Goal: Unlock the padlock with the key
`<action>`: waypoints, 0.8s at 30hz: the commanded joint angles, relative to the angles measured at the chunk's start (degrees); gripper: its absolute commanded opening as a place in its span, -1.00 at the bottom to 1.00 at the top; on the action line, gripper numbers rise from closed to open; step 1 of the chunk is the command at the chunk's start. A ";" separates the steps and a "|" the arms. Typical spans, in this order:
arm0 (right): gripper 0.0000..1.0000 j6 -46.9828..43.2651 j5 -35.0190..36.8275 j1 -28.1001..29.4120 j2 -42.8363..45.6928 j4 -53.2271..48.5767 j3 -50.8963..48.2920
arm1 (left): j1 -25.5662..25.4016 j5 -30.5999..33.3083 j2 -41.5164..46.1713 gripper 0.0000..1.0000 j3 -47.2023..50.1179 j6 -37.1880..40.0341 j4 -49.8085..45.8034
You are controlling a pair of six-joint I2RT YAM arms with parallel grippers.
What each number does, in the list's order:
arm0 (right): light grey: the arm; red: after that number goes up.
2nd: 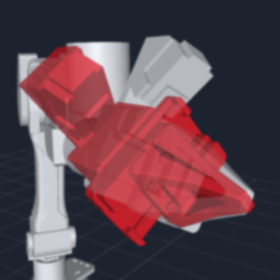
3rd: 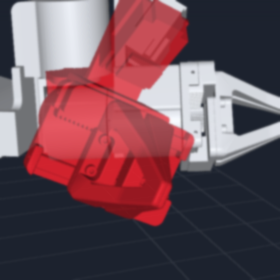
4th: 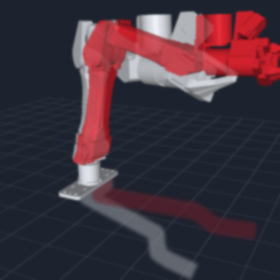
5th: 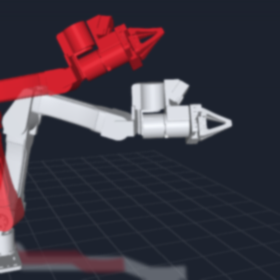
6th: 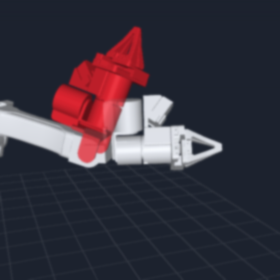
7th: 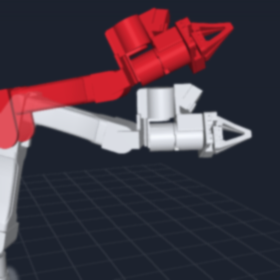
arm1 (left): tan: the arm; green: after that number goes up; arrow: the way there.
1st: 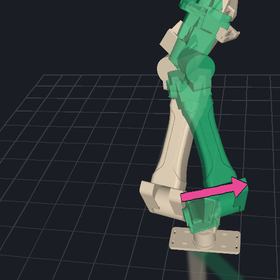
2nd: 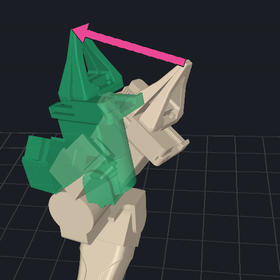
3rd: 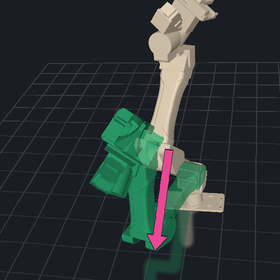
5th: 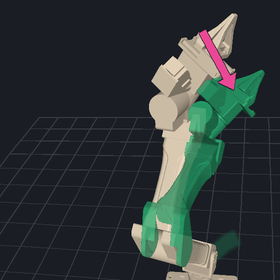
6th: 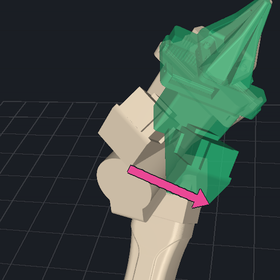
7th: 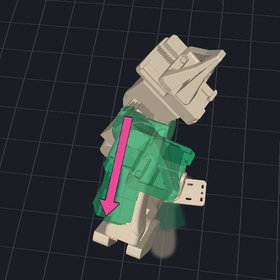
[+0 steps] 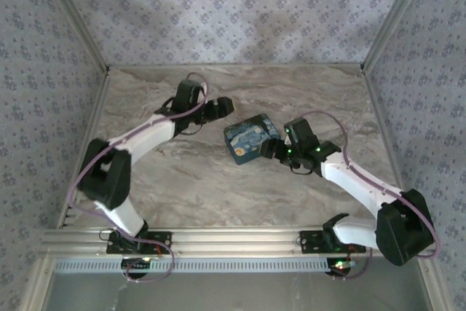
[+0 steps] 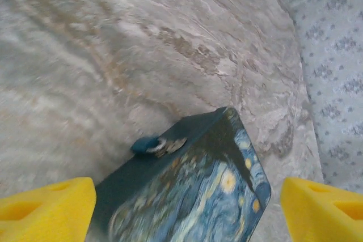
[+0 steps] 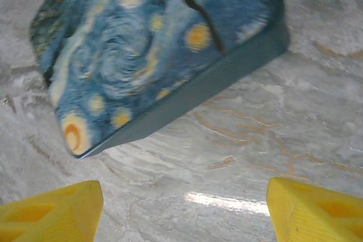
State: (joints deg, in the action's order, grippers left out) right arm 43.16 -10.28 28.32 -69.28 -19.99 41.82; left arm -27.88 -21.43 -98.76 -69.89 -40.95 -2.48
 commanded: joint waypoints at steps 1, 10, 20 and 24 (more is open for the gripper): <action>0.56 3.07 -0.57 -1.77 1.25 3.98 -1.69 | 0.50 -12.88 -9.82 0.62 -8.82 4.23 -3.63; 0.56 4.04 -3.17 -6.03 -2.24 9.70 -2.40 | -1.70 -18.16 -12.28 0.60 -6.10 2.70 0.81; 0.54 3.41 -6.23 -7.53 -13.38 13.22 5.80 | -6.27 -15.66 -4.40 0.55 8.38 -2.11 10.40; 0.54 1.81 -8.14 -7.44 -19.75 12.51 11.59 | -7.81 -13.49 0.69 0.54 15.29 -5.09 14.93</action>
State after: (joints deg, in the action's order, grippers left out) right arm 46.09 -15.90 20.95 -85.14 -8.29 48.60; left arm -34.65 -36.18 -103.02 -57.89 -43.13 6.81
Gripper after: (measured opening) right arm 0.771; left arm 0.773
